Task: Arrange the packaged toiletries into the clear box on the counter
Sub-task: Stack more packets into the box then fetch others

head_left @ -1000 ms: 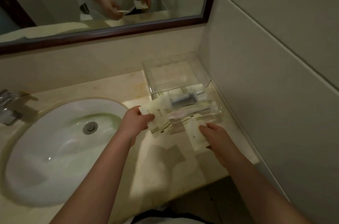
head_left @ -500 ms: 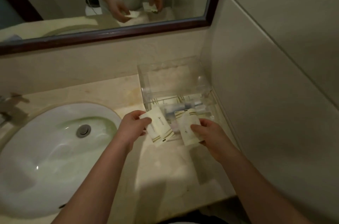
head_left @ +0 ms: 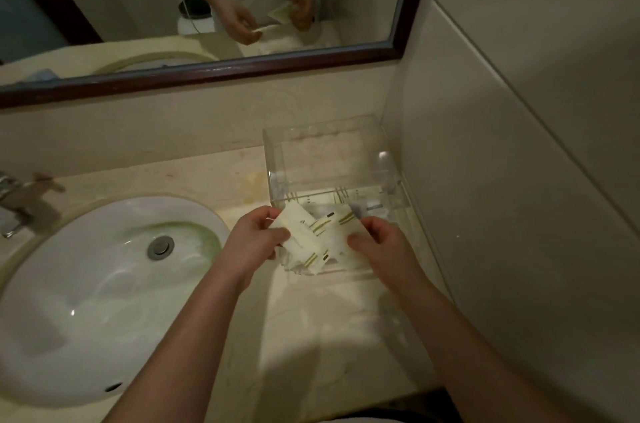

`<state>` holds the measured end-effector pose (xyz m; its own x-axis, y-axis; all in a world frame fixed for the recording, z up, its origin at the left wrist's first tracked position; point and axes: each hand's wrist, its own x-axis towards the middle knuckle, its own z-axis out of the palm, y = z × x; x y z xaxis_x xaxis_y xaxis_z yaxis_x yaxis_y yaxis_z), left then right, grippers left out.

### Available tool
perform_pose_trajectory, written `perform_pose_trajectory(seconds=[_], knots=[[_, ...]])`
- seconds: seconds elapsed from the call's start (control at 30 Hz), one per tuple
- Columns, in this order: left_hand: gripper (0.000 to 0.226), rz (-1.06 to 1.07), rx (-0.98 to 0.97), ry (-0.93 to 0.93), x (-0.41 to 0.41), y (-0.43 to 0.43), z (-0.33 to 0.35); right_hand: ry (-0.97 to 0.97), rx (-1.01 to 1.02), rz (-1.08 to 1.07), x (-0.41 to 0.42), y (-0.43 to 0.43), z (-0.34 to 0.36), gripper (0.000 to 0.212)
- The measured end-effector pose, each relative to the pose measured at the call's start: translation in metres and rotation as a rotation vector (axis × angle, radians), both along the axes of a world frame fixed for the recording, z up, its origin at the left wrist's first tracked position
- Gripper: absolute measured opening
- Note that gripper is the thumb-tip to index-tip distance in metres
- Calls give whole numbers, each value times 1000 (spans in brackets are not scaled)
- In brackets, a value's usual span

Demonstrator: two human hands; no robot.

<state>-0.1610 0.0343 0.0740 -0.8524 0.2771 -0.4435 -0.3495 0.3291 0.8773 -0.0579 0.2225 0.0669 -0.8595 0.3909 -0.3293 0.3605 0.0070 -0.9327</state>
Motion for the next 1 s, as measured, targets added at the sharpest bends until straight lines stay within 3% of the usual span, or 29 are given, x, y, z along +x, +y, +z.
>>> perform_pose_trajectory(seconds=[0.2,0.33,0.43,0.63,0.83,1.0], knots=[[35,18,76,114,4,-4,-3,259,343,72,6,5,-3,34],[38,64,140,99,4,-9,-9,270,300,64,10,4,-6,28],[36,108,147,118,2,-10,-11,325,274,-15,14,4,-8,43],[36,124,203,82,6,-2,-9,379,449,-171,14,-6,-4,29],[15,29,264,-18,16,12,-2,394,510,-84,4,-23,-8,34],[13,-18,159,68,13,13,-5,384,542,24,5,-22,-14,37]])
